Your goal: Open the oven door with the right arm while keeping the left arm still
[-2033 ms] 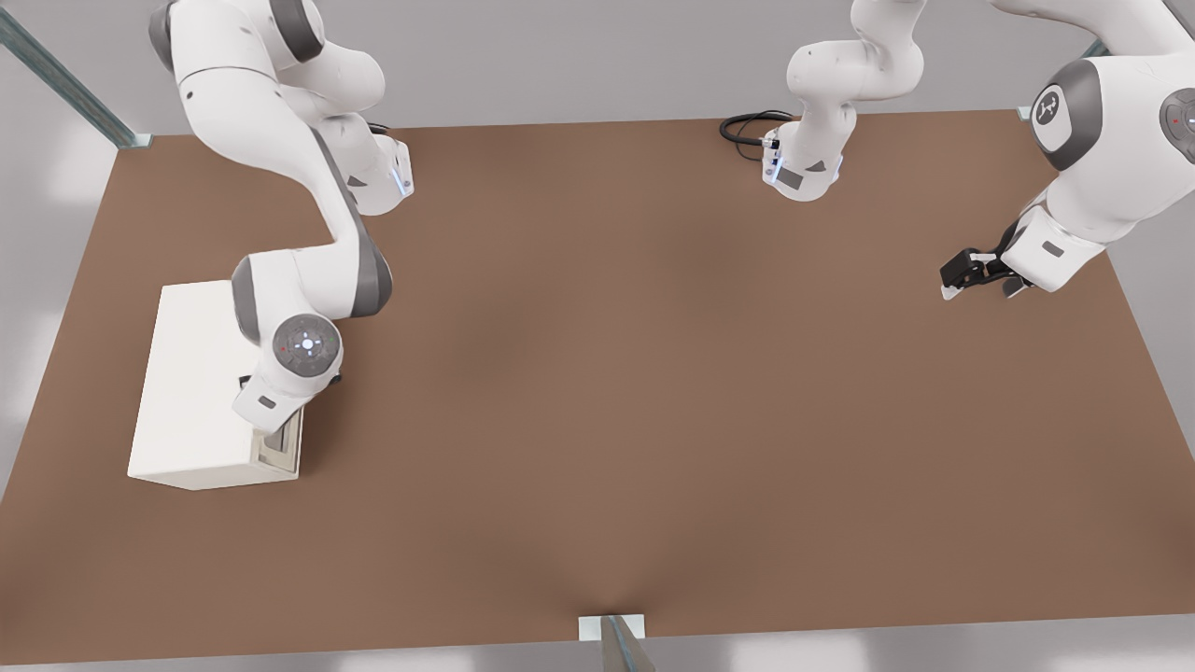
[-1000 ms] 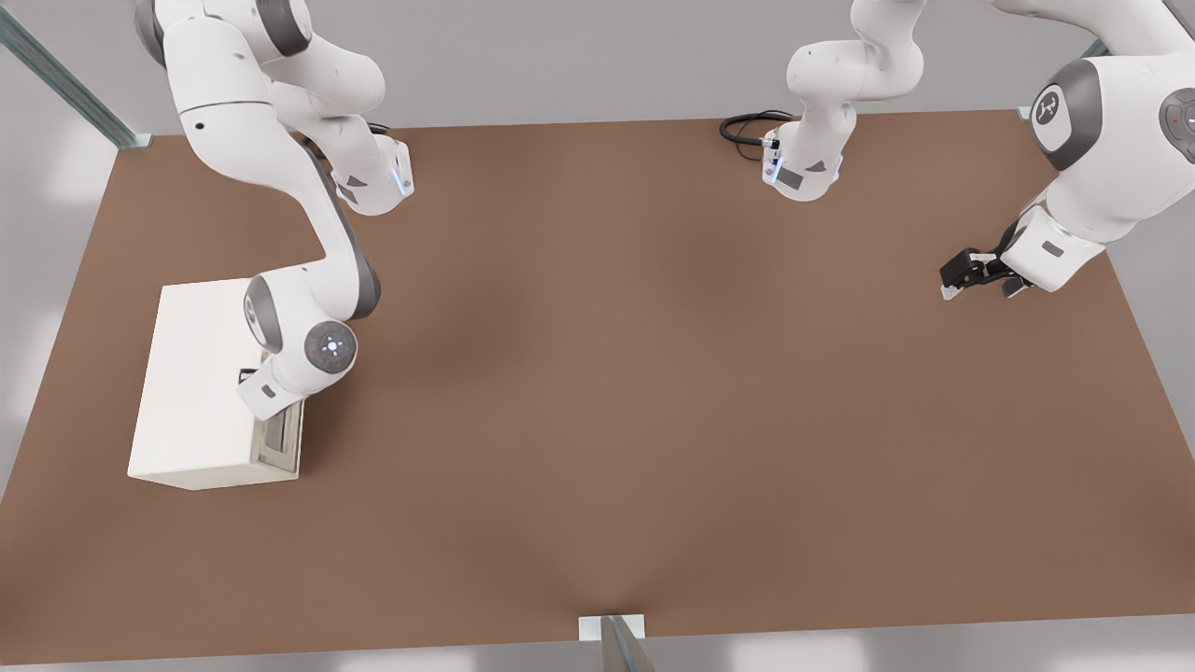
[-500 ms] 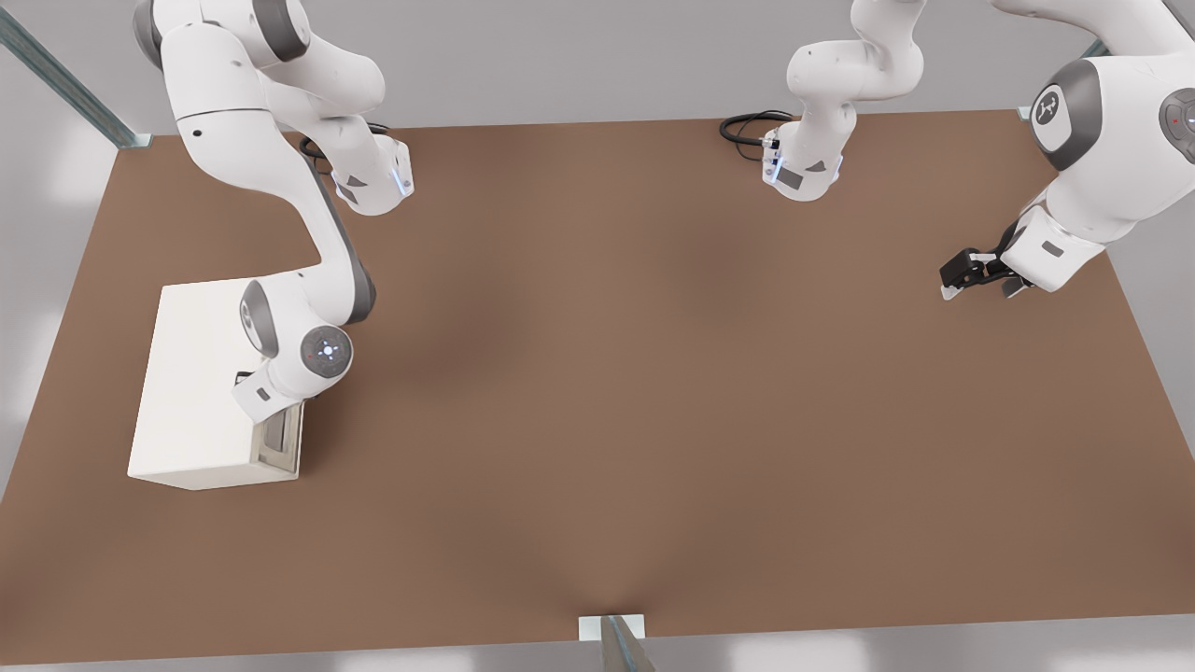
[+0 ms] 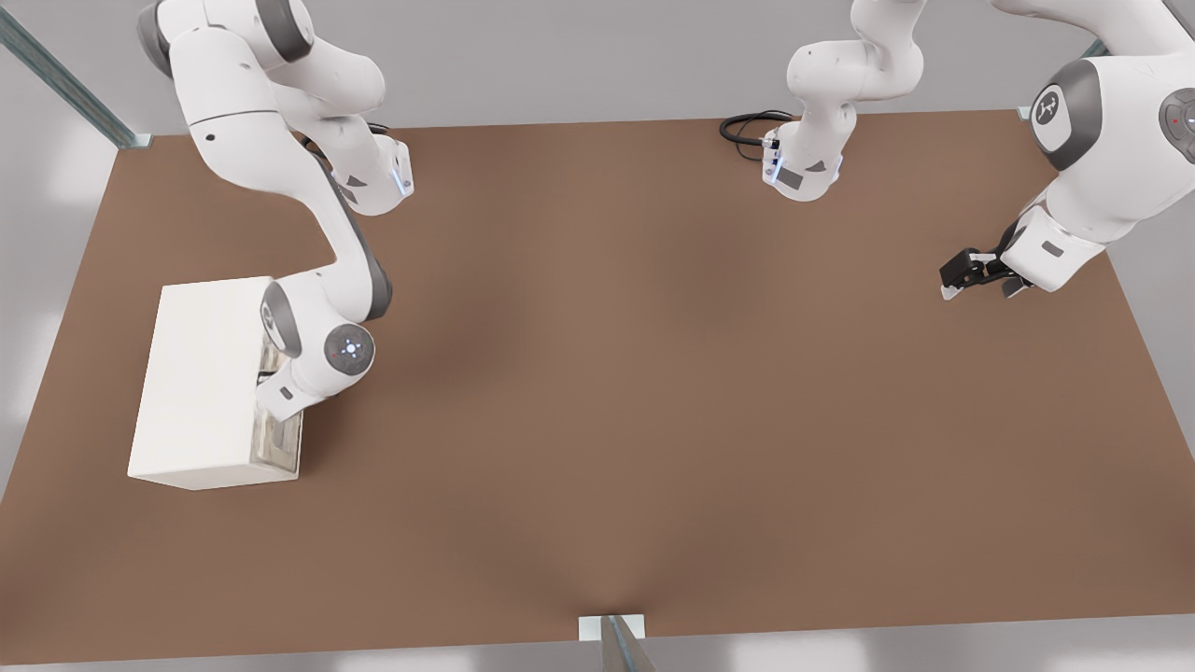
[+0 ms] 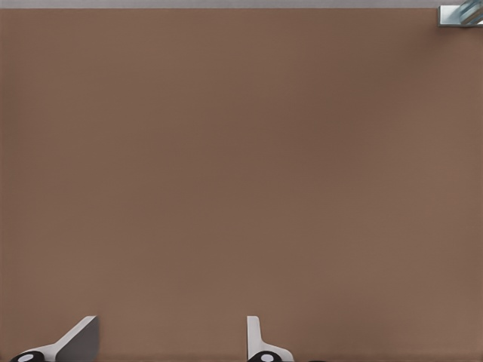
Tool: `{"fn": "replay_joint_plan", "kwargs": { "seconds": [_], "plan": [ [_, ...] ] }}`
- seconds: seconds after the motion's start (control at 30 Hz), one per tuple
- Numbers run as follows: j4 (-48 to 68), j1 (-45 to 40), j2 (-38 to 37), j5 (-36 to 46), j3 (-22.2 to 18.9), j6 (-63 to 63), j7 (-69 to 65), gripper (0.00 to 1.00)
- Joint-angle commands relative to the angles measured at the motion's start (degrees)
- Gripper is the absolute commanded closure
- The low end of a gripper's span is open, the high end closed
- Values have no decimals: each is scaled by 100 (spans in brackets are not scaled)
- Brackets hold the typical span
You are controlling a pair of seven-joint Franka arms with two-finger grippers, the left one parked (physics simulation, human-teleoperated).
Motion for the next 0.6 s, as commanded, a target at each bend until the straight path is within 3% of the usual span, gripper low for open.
{"fn": "replay_joint_plan", "kwargs": {
  "seconds": [0.0,0.07,0.13,0.17,0.2,0.23,0.27,0.33,0.4,0.5,0.57],
  "plan": [
    [10,17,-6,145,320,-435,933,100],
    [133,324,3,743,628,-699,1663,100],
    [555,869,161,1499,637,-910,2322,100],
    [730,878,170,1920,637,-910,2270,65],
    [985,790,161,2509,628,-857,1858,0],
    [1486,527,126,3072,628,-1032,620,0],
    [2022,421,144,3117,602,-1551,-541,0],
    [2594,61,153,3108,602,-1640,-1623,0],
    [2963,-115,144,3134,602,-1745,-1791,0],
    [2331,395,-954,3679,-602,-1727,-2766,0],
    [2225,404,-1060,3732,-734,-1587,-2749,0]
  ]
}}
